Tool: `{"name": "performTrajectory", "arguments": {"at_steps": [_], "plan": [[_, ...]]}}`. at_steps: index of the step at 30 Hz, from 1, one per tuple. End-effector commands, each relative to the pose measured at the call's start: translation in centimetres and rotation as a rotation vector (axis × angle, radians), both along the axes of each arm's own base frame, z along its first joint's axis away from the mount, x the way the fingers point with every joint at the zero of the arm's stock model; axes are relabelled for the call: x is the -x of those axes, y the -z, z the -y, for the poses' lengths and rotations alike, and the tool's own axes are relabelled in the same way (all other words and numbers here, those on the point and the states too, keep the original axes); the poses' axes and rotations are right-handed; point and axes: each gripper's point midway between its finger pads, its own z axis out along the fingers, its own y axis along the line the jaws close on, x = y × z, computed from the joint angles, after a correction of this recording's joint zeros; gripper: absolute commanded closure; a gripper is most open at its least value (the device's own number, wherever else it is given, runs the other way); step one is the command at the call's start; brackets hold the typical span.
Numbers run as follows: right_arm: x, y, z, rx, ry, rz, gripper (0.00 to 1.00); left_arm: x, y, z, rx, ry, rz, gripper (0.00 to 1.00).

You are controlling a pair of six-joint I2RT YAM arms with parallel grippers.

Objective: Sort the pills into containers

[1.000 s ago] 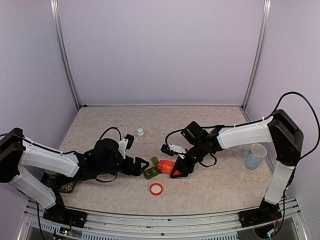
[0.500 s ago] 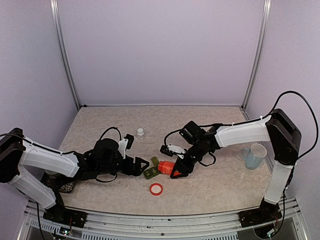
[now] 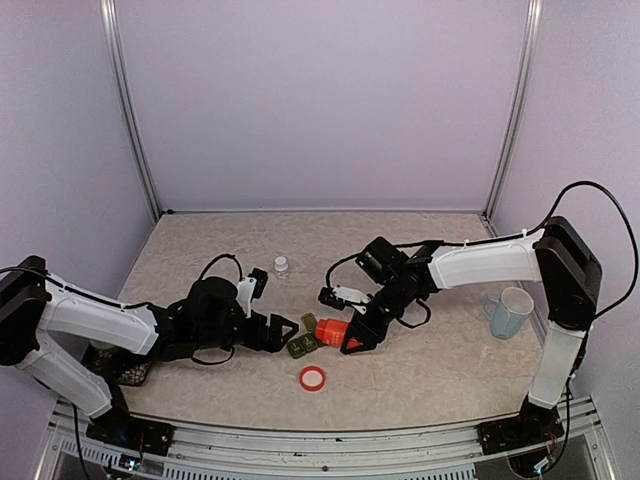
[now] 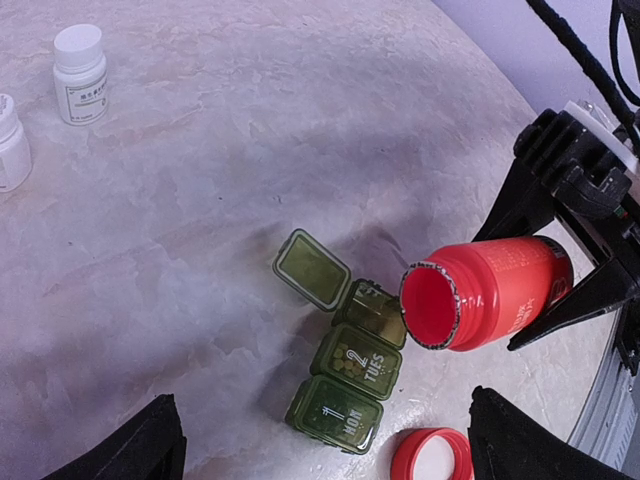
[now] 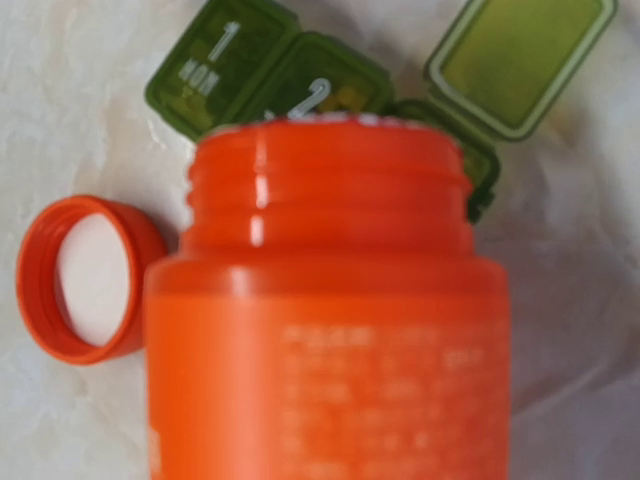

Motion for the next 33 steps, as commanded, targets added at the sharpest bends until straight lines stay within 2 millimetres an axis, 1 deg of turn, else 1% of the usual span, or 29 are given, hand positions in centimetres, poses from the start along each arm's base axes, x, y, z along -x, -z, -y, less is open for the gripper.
{"name": "performTrajectory", "arguments": {"at_steps": [1,6,12,19,33], "plan": [[0.45,0.30,-0.14,0.030,-0.022,-0.009,0.71,-0.15,-0.45,-0.09,0.015,-0.003,0.014,0.04],[0.65,0.56,-0.05,0.050,-0.028,-0.016,0.71,-0.13,-0.46,-0.10,0.016,-0.003,0.014,0.04],[0.40,0.36,-0.13,0.059,-0.028,-0.009,0.71,-0.08,-0.35,-0.17,0.017,-0.004,0.012,0.04],[0.27,0.60,0.01,0.083,-0.036,-0.012,0.71,0.01,-0.24,-0.38,0.018,-0.009,0.012,0.04],[-0.03,0.05,-0.05,0.095,-0.035,-0.003,0.71,0.09,-0.04,-0.37,0.021,-0.006,0.008,0.04]]}}
